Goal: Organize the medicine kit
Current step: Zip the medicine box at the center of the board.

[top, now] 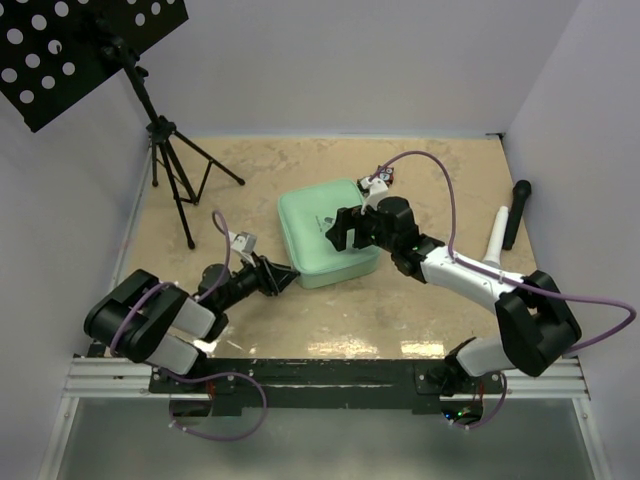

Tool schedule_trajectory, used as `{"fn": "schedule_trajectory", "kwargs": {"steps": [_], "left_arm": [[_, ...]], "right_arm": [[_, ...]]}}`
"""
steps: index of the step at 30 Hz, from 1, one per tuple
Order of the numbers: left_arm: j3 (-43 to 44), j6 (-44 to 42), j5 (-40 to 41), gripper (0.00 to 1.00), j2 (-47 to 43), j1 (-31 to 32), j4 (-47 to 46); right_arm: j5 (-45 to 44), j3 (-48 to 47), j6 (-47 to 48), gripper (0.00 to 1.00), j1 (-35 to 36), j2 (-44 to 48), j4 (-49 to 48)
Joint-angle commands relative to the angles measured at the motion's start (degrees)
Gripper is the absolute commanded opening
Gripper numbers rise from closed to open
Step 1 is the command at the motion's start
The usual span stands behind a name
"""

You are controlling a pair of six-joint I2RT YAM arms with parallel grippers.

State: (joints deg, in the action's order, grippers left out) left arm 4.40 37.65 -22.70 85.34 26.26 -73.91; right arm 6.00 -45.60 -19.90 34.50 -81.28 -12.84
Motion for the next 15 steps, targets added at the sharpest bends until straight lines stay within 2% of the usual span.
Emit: {"fn": "schedule_trajectory", "kwargs": {"steps": [1,8,15], "left_arm": [[3.24,-2.85,-2.16,0.47,1.93,-0.07,-23.73],[5.00,1.10,-5.60,0.40,10.36,-0.07,-34.80],[5.79,1.02,-6.31,0.30,11.69,-0.16,-34.81]], "right_arm": [[1.82,0.60,-0.66,0.92,0.13,2.26,-0.87],[2.44,0.60,-0.58,0.93,0.13,2.26,-0.87],[2.09,0.34,-0.49,0.93,0.22,1.65,-0.87]]}}
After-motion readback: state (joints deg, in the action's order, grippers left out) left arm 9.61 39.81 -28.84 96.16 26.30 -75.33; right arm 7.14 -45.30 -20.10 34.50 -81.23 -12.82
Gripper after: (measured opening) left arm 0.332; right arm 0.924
